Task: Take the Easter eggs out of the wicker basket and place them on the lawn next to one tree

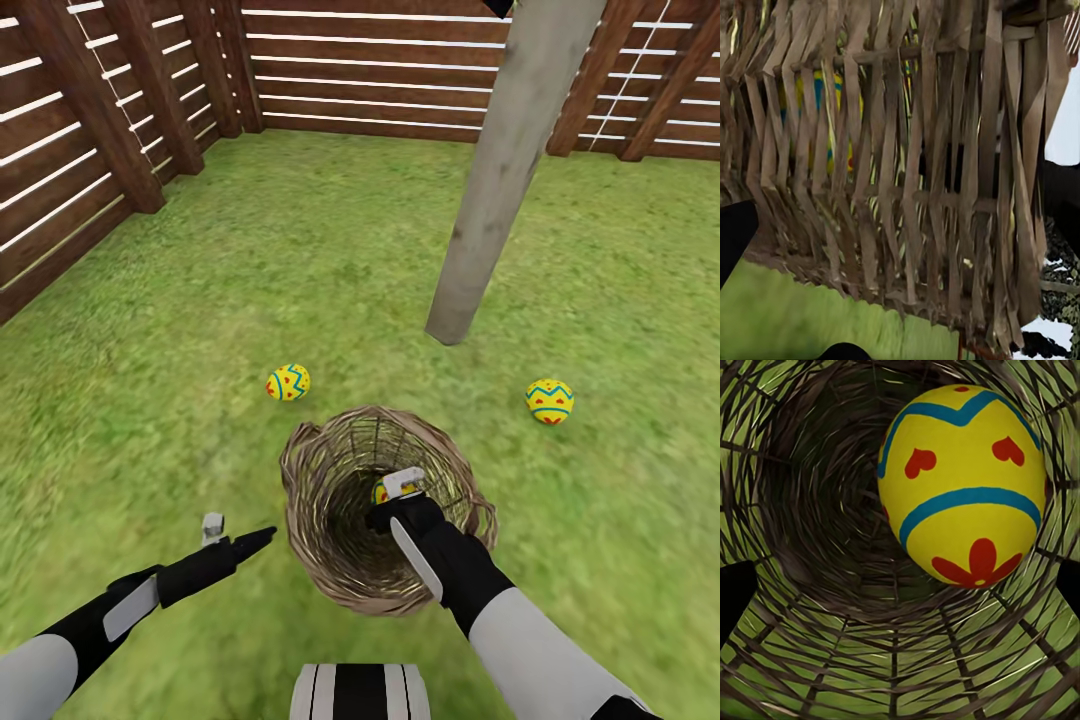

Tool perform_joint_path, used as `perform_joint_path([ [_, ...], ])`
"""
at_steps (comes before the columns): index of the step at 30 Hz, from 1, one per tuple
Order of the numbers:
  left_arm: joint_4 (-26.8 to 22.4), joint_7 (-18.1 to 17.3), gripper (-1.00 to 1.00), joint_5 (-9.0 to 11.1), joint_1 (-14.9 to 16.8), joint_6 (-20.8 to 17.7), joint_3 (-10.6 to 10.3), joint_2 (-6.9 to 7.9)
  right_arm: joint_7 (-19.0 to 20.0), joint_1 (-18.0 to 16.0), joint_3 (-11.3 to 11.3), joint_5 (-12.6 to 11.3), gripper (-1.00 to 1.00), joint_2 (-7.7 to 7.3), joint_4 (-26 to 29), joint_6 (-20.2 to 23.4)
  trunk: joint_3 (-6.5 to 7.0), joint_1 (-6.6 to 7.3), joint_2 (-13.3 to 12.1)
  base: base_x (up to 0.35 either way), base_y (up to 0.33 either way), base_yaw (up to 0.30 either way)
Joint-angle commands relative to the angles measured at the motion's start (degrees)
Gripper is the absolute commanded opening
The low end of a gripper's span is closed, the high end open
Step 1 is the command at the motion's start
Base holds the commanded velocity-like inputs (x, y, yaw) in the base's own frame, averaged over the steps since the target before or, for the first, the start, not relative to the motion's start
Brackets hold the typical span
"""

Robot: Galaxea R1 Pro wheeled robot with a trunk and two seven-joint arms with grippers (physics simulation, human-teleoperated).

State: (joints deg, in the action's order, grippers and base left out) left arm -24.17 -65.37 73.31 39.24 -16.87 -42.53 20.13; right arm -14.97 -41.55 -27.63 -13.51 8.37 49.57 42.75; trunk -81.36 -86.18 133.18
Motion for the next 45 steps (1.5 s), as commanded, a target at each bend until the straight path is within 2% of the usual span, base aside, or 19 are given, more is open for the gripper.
perform_joint_path([
  [1,0.0,-0.2,1.0,0.6,0.0,-0.6,-0.3,0.16,-0.5,0.0,-0.2,-0.6,1.0,-0.02,0.0,0.1,-0.04,0.01,0.0,0.0,-0.005,0.006],
  [4,0.7,-0.3,1.0,0.6,0.0,-0.6,-0.1,0.47,-0.5,0.0,-0.1,-0.6,1.0,-0.09,0.0,0.1,-0.04,0.01,0.0,0.0,-0.002,0.003],
  [11,2.5,-1.6,1.0,0.7,0.0,-0.6,0.3,3.04,-0.5,-0.1,0.1,-0.8,1.0,-0.11,-0.3,0.1,-0.04,0.01,0.0,0.0,0.0,0.0],
  [14,2.5,-2.5,1.0,0.6,0.0,-0.6,1.3,3.6,-0.4,0.0,0.3,-1.0,1.0,-0.1,-0.6,0.1,-0.04,0.01,0.0,0.0,0.0,0.0],
  [20,2.5,-2.8,1.0,0.6,0.0,-0.6,2.1,3.77,-0.4,0.0,0.5,-1.0,1.0,-0.07,-0.8,0.1,-0.04,0.01,0.0,0.07,-0.081,0.0],
  [45,2.5,-2.8,1.0,0.5,0.0,-0.6,2.2,3.86,-0.4,-0.9,0.5,-0.3,1.0,-0.12,-0.9,0.1,-0.25,0.01,0.0,0.006,-0.007,0.0],
])
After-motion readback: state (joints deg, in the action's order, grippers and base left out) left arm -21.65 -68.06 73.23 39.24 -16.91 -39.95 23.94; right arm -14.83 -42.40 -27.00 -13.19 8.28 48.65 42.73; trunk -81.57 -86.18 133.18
